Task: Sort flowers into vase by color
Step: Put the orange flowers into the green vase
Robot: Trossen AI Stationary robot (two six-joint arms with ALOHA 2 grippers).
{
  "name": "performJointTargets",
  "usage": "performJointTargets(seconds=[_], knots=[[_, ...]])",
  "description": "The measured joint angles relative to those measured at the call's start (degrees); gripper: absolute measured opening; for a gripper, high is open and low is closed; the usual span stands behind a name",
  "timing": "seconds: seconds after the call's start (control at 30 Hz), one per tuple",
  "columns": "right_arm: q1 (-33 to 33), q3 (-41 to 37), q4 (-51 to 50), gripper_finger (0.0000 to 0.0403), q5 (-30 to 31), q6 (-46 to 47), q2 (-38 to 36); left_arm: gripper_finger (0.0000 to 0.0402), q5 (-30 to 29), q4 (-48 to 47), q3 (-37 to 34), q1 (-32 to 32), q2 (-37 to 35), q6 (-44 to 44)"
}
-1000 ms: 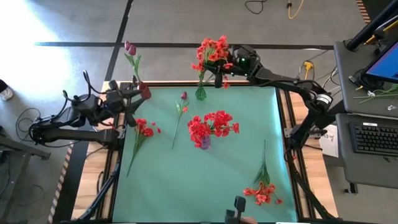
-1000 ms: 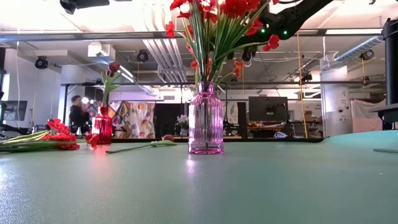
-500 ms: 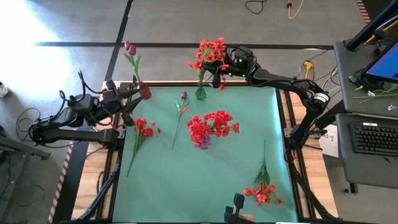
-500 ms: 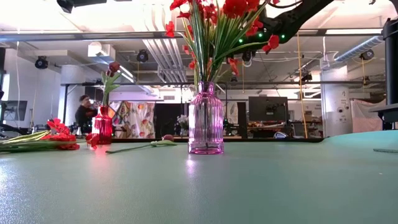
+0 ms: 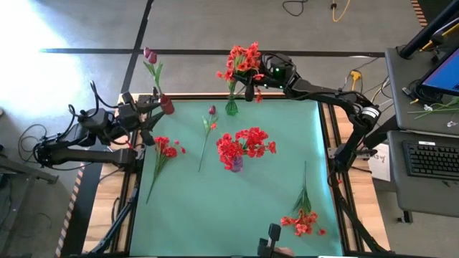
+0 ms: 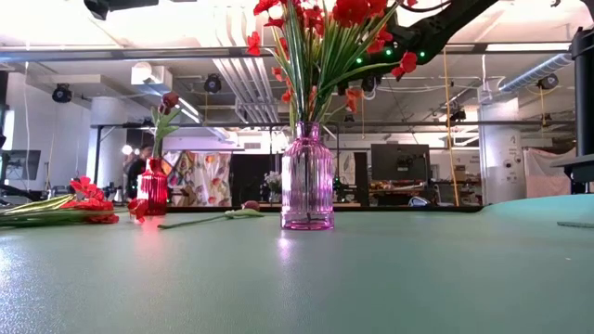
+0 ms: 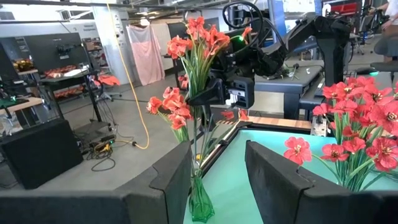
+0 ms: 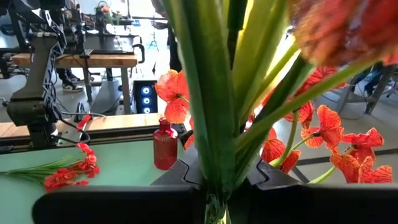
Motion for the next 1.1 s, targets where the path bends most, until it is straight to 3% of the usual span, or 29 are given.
performJointTargets(seconds=[1.1], knots=[[1.51,0.00,-0.45,0.0027,2.01,-0.20,0.04,0.0139,0.00,0.00,0.00,0.00,0.00,-0.02]])
